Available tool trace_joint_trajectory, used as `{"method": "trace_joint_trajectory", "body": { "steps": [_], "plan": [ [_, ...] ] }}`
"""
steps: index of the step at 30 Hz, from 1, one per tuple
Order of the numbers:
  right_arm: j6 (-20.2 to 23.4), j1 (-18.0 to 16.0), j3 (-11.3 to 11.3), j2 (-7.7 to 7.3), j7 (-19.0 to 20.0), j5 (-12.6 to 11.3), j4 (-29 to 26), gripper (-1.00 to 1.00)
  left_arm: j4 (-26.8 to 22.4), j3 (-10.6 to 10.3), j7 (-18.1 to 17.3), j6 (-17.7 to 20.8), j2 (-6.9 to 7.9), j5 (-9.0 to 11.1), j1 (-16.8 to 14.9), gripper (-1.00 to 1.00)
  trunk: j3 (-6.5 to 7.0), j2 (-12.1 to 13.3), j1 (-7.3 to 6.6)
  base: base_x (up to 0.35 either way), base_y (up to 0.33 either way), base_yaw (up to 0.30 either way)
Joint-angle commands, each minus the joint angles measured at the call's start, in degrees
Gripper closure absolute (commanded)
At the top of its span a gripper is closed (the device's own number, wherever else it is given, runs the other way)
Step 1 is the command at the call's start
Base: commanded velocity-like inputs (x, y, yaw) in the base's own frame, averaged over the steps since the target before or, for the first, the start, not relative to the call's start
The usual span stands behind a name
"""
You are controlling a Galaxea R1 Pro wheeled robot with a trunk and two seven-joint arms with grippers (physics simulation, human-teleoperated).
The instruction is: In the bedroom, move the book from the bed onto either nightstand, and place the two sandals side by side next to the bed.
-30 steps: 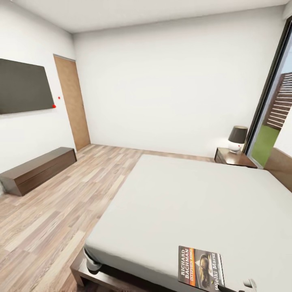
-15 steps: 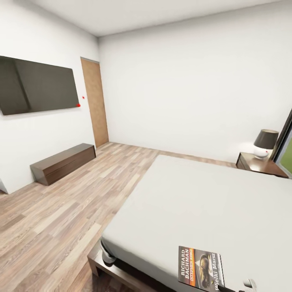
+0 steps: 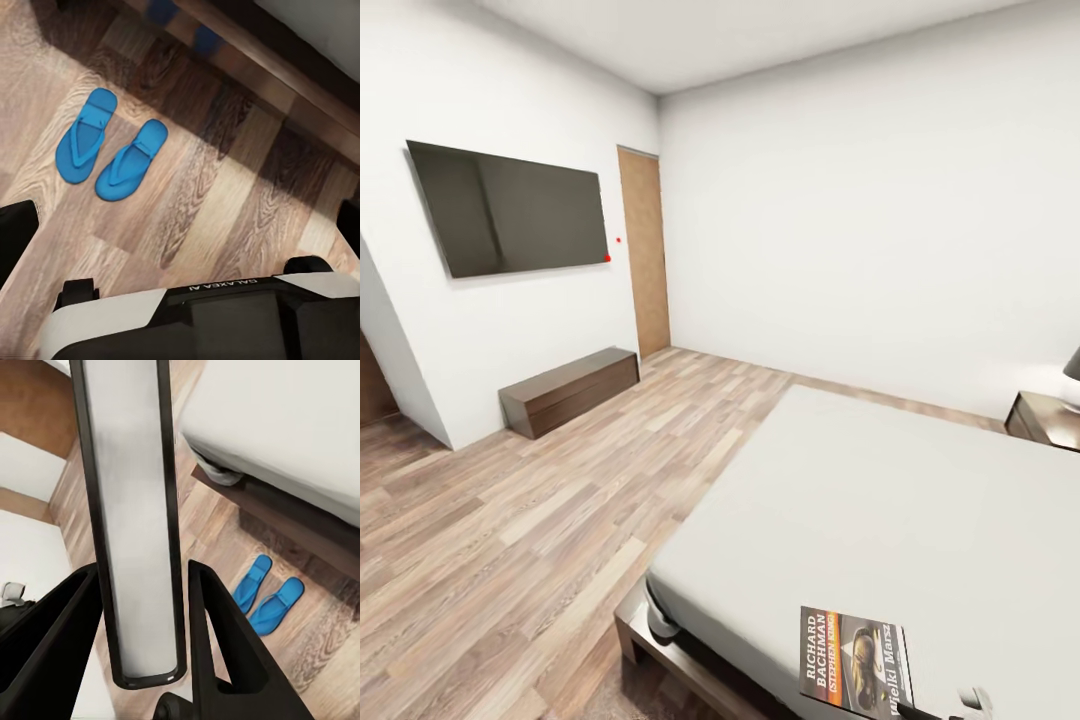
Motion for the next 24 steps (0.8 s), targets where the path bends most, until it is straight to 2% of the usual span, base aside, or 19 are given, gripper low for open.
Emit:
{"method": "trace_joint_trajectory", "body": {
  "steps": [1, 24],
  "plan": [
    [-0.2, -0.1, 0.1, 0.00, 0.2, -0.4, 0.2, 1.00, 0.1, 0.4, -0.3, -0.1, 0.01, -0.1, -0.1, -1.00, -0.10, -0.1, 0.02, 0.000, 0.000, 0.295],
    [-0.2, -0.1, 0.1, 0.00, 0.2, -0.4, 0.2, 1.00, 0.1, 0.4, -0.3, -0.1, 0.01, -0.1, -0.1, -1.00, -0.10, -0.1, 0.02, 0.000, 0.000, 0.295]
  ]
}}
